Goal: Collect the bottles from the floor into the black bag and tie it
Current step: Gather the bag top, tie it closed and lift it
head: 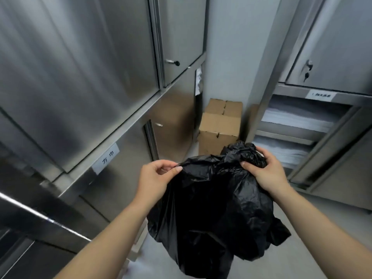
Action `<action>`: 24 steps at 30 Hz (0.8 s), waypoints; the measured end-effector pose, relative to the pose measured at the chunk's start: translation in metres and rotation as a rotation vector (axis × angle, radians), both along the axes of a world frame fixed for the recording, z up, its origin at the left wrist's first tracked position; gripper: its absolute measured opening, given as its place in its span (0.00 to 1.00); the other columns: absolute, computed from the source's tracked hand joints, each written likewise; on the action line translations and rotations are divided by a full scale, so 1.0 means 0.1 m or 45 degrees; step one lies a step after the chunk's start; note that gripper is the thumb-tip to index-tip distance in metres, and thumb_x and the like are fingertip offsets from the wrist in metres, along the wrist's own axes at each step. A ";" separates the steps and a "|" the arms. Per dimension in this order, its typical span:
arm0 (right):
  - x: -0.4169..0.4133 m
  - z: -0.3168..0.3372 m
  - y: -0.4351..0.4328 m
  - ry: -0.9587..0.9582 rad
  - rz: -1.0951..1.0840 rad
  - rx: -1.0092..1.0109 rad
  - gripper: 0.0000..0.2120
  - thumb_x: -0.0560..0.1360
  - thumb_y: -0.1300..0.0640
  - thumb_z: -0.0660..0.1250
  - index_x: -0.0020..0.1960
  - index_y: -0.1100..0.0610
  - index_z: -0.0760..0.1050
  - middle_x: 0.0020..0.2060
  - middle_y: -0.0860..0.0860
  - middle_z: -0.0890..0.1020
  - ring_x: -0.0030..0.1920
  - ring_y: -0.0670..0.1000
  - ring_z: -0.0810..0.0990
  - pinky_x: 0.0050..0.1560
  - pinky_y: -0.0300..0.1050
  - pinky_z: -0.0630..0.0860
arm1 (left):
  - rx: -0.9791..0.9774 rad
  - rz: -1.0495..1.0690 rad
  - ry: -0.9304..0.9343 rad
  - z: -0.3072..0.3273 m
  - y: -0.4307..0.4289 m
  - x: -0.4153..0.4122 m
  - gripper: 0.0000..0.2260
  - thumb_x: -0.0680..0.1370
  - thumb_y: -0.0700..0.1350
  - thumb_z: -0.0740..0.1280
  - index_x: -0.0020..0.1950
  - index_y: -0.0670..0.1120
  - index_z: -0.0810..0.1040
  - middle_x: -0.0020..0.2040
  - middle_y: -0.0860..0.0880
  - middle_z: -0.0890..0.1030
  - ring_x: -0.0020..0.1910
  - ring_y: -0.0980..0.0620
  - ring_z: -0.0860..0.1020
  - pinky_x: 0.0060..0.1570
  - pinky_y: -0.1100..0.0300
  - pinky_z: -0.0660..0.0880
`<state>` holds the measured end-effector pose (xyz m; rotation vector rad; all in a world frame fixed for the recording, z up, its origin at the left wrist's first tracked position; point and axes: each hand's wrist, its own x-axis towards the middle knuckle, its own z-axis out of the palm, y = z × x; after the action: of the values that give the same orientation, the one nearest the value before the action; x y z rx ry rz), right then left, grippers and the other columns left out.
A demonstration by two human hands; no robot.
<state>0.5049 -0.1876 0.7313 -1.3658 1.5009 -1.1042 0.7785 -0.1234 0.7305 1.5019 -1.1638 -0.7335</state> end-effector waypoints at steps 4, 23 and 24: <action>0.07 0.05 -0.51 -0.036 -0.077 -0.037 0.28 0.66 0.60 0.76 0.64 0.53 0.71 0.58 0.52 0.79 0.56 0.50 0.77 0.54 0.39 0.70 | -0.018 -0.055 -0.036 0.08 -0.72 0.06 0.09 0.67 0.44 0.77 0.31 0.56 0.81 0.27 0.56 0.79 0.29 0.58 0.74 0.33 0.69 0.71; -0.21 1.12 -3.99 -0.039 0.052 -0.363 0.24 0.66 0.61 0.75 0.60 0.51 0.72 0.49 0.41 0.78 0.46 0.33 0.77 0.46 0.23 0.69 | -0.413 -0.017 -0.266 1.31 -4.54 -0.33 0.05 0.69 0.51 0.74 0.36 0.62 0.82 0.32 0.60 0.82 0.31 0.60 0.75 0.37 0.64 0.72; -0.23 1.21 -4.14 -0.046 0.042 -0.397 0.24 0.67 0.62 0.75 0.58 0.50 0.72 0.47 0.38 0.77 0.43 0.29 0.76 0.43 0.20 0.68 | -0.438 -0.018 -0.280 1.42 -4.70 -0.36 0.05 0.69 0.51 0.73 0.36 0.62 0.82 0.32 0.60 0.82 0.32 0.59 0.77 0.38 0.63 0.74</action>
<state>0.4821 -0.6021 0.8521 -1.5640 1.3137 -1.3764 0.7422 -0.5932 0.8721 1.3052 -1.3884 -0.3583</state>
